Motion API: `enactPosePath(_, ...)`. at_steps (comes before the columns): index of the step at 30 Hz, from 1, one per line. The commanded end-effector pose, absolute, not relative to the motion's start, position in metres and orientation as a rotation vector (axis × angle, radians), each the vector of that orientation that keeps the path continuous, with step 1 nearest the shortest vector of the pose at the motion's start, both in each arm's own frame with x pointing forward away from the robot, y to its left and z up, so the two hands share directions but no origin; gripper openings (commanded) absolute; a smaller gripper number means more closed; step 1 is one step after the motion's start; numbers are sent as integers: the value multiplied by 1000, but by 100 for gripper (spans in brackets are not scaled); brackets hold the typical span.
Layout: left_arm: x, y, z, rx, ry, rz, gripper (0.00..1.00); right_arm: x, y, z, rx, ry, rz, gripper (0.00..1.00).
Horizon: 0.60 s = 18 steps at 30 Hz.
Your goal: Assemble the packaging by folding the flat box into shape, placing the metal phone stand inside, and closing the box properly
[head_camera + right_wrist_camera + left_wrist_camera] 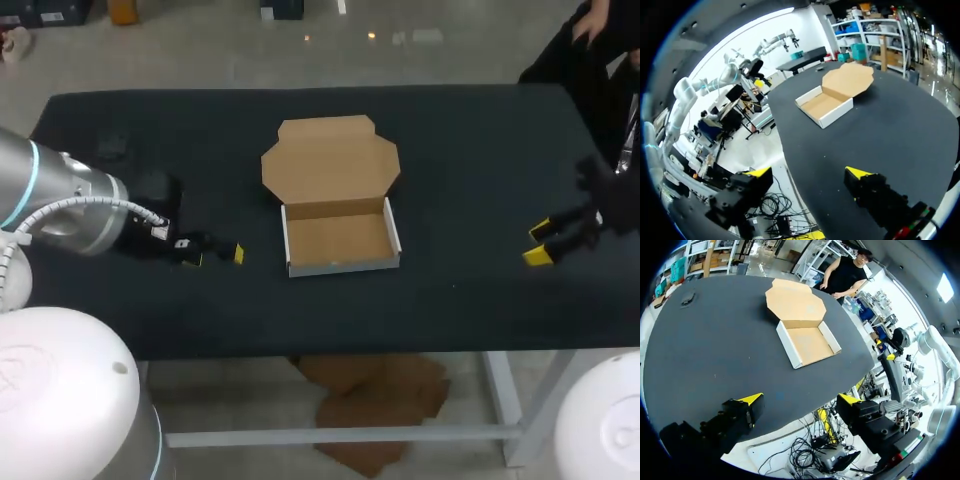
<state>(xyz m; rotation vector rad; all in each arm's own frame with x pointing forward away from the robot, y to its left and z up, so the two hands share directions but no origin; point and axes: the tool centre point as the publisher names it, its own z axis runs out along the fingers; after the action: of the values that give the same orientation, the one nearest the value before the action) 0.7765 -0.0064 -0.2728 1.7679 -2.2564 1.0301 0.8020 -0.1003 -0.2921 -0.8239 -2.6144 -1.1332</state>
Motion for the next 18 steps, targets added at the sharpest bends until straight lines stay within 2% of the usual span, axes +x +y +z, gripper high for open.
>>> enactPosePath(1,767,-1,-258,1898,-2241,927,100,793,-101,-280,-980,-2635,-1058,100)
enactPosePath(18,757,20,-233,2246,-2091,636,100,790,-119,-260,-1353,-2605,-858,100)
